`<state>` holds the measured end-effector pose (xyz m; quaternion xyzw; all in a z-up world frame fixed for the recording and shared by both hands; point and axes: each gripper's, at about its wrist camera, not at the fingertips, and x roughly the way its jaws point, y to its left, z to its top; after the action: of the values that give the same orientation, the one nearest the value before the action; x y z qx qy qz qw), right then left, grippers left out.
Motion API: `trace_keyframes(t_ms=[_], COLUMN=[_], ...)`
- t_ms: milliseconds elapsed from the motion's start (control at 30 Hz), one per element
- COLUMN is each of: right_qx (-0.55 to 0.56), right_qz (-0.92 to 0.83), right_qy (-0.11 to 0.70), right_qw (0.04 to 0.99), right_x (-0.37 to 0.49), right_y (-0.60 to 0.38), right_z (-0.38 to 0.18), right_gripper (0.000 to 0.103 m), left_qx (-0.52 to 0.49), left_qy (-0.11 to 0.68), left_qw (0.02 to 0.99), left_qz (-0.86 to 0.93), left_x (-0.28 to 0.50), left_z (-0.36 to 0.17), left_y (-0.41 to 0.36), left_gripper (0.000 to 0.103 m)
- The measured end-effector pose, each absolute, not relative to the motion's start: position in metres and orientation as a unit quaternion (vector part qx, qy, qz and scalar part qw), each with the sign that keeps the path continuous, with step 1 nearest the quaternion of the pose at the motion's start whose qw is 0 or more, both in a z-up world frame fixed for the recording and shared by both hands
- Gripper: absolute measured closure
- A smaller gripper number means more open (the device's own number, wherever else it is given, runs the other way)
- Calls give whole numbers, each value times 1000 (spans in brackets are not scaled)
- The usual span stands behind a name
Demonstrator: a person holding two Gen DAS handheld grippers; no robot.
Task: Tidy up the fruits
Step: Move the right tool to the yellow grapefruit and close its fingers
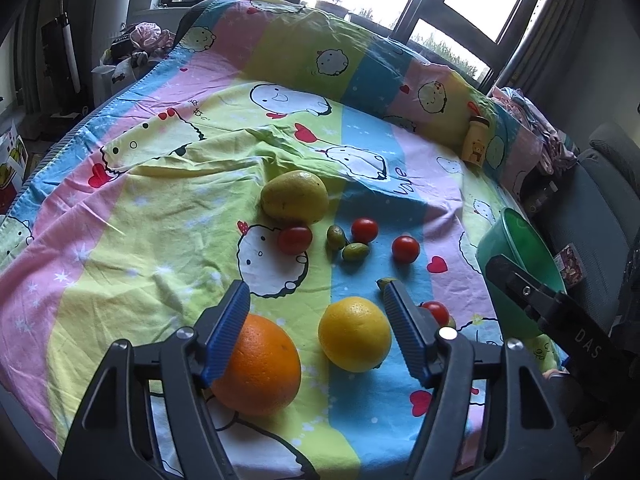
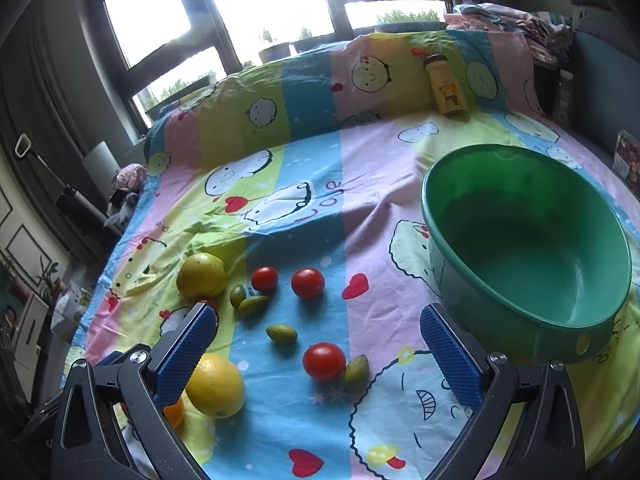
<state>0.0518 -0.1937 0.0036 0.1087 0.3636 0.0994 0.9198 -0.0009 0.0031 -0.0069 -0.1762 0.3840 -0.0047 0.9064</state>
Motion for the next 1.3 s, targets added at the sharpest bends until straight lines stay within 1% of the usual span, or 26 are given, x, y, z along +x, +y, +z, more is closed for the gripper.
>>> trace_keyframes(t_ms=[233, 433, 500, 600, 700, 900, 1033, 1300], right_qx=[131, 189, 196, 194, 211, 237, 256, 256], right_qz=[117, 182, 201, 210, 231, 250, 262, 261], right_qy=[375, 406, 419, 440, 459, 481, 496, 514], right_qw=[910, 876, 863, 852, 831, 807, 788, 776], right_x=[53, 56, 57, 59, 61, 66, 71, 75], right_y=[-194, -190, -182, -170, -165, -166, -169, -164], right_z=[2, 0, -3, -9, -16, -29, -38, -47], right_gripper=[1, 15, 24, 31, 32, 32, 32, 32], left_qx=[-178, -186, -185, -178, -173, -156, -154, -136], left_qy=[391, 396, 400, 406, 411, 435, 443, 459], left_qw=[903, 899, 897, 895, 893, 884, 880, 875], left_qz=[-7, -22, -28, -41, -60, -70, -79, -67], left_x=[-3, -9, -10, -10, -8, -2, 1, 6], left_z=[-5, -2, -3, -3, -4, -13, -18, -27], left_y=[7, 11, 9, 2, -8, -23, -30, -38], left_gripper=[41, 45, 49, 55, 58, 60, 60, 60])
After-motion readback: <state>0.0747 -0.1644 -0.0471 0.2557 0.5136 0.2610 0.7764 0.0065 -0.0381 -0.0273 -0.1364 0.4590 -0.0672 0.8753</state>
